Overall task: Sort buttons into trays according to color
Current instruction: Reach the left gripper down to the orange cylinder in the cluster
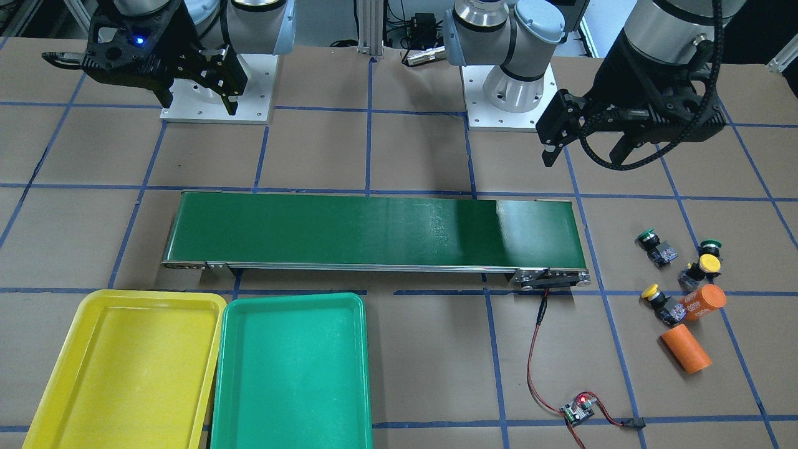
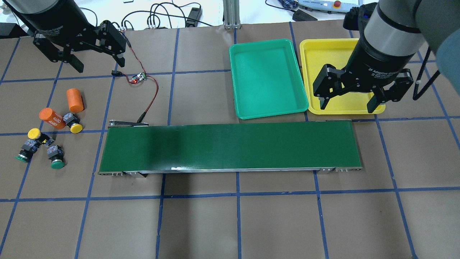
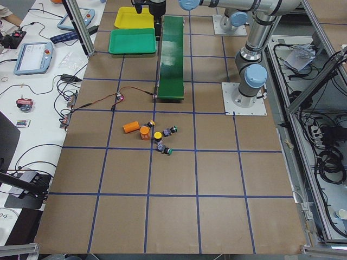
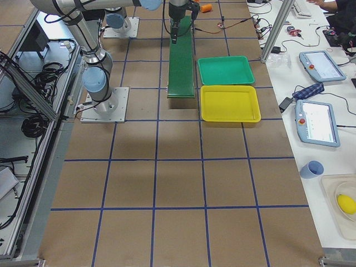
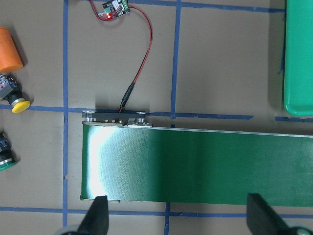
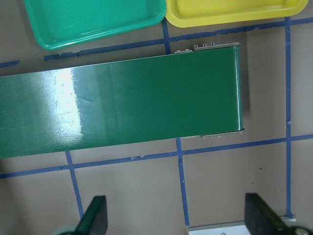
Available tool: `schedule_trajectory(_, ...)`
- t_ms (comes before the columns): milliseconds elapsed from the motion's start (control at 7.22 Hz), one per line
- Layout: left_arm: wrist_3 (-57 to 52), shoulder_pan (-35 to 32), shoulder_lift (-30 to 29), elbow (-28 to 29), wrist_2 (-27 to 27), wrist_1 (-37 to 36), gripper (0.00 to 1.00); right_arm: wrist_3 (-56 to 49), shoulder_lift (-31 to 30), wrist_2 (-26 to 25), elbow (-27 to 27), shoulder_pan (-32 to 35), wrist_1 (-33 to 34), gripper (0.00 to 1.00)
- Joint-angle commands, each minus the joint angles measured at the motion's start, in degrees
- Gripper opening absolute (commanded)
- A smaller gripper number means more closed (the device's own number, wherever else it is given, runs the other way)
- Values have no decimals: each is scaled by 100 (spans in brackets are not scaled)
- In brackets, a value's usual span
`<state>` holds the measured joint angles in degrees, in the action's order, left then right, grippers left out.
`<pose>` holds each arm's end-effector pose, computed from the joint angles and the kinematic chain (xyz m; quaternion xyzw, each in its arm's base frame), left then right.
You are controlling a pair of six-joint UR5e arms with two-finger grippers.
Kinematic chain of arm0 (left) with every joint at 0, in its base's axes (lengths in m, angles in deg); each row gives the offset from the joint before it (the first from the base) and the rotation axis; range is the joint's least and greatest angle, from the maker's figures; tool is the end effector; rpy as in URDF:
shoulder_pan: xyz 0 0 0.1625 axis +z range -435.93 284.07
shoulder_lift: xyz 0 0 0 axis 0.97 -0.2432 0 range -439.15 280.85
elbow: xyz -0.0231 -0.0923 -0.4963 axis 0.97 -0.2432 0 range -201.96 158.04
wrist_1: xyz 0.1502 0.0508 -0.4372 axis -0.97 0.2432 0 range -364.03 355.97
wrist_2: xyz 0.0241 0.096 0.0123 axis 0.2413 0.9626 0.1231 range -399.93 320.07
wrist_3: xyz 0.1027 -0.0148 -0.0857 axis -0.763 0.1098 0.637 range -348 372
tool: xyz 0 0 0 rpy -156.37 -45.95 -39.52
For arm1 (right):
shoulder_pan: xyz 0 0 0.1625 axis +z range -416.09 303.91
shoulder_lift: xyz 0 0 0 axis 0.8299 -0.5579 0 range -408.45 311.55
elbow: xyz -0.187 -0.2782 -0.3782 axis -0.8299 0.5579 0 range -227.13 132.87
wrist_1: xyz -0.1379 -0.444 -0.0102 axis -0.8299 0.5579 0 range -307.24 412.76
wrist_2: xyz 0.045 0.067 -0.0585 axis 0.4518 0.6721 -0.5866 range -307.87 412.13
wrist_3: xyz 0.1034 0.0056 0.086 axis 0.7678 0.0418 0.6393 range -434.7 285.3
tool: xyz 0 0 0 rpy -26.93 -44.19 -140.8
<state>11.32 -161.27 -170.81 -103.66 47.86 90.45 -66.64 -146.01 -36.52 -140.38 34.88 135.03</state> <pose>-0.0926 -0.5713 0.5885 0.0343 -0.9991 0.0196 0.0184 0.1444 -0.4669 0.5568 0.0621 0.9975 0.0307 0.0094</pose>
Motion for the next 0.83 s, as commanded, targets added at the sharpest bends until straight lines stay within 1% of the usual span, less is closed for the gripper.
schedule_trajectory(0, 50, 0, -78, 40, 1, 78, 100, 29, 9, -21, 0, 0, 9, 100)
schedule_trajectory(139, 42, 0, -18, -21, 1, 87, 100, 21, 26, -21, 9, 0, 87, 100)
schedule_trajectory(277, -45, 130, -131, -47, 45, 79, 100, 12, 44, 22, 0, 0, 36, 100)
schedule_trajectory(416, -229, 558, -532, -82, 115, 18, 100, -14, 70, -12, 9, 0, 122, 100)
schedule_trajectory(554, -987, 1084, -893, -91, 98, -148, 100, 3, 79, -13, 0, 0, 71, 100)
schedule_trajectory(693, -2318, 1447, -1271, -109, 98, -663, 100, -6, 62, -13, 9, -26, 62, 100)
